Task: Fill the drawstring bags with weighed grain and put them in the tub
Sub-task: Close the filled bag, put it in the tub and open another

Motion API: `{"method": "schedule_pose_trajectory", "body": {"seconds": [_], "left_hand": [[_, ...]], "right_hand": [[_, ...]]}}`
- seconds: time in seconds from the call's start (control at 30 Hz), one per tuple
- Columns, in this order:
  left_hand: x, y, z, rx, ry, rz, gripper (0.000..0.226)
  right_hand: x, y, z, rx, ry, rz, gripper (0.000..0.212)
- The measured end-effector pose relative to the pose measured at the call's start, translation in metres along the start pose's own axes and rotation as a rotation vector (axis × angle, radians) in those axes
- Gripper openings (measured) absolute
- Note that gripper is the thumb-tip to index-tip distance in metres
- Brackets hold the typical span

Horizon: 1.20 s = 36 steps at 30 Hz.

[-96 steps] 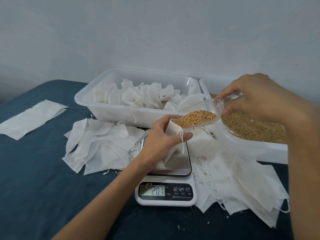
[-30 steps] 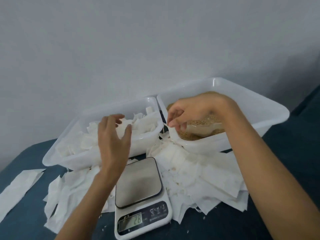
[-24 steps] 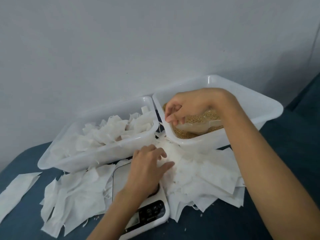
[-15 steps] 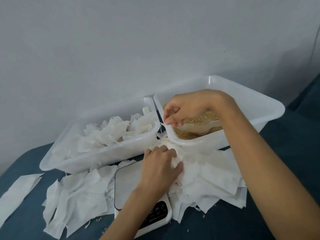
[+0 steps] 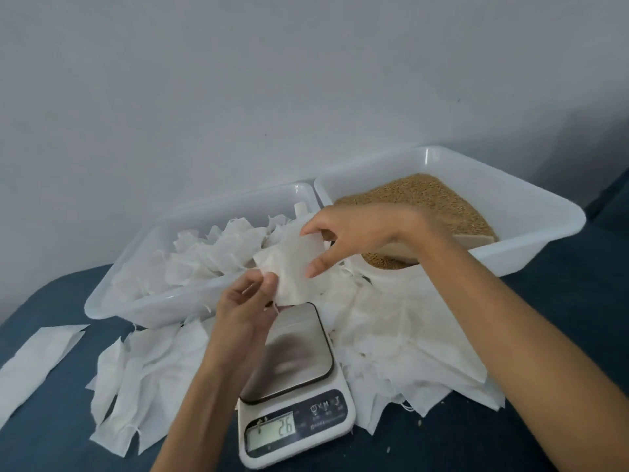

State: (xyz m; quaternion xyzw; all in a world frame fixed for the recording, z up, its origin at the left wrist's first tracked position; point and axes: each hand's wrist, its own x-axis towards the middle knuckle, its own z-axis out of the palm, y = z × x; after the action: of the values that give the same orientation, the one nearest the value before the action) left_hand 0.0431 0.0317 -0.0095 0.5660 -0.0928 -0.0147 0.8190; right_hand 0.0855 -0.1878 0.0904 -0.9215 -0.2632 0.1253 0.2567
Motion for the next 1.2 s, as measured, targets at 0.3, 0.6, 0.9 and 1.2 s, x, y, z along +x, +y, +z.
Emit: {"method": "schedule_pose_trajectory", "body": {"seconds": [0.3, 0.6, 0.9, 1.2], "left_hand": [[-0.01, 0.006, 0.004, 0.032, 0.164, 0.071, 0.029], [-0.009, -0.005, 0.006, -0.023, 0.023, 0.107, 0.018], [-0.007, -0.008, 0.004, 0.014, 0.11, 0.163, 0.018], [-0.012, -0.008, 0.01, 0.187, 0.03, 0.233, 0.017]], "right_hand": [[0.015, -0.029, 0.022, 0.119, 0.506, -0.161, 0.025], [0.014, -0.042, 0.033, 0.023, 0.291, -0.177, 0.013], [0.014, -0.042, 0.034, -0.035, 0.334, -0.181, 0.017], [0.012, -0.04, 0.033, 0.054, 0.227, -0.148, 0.03]]}}
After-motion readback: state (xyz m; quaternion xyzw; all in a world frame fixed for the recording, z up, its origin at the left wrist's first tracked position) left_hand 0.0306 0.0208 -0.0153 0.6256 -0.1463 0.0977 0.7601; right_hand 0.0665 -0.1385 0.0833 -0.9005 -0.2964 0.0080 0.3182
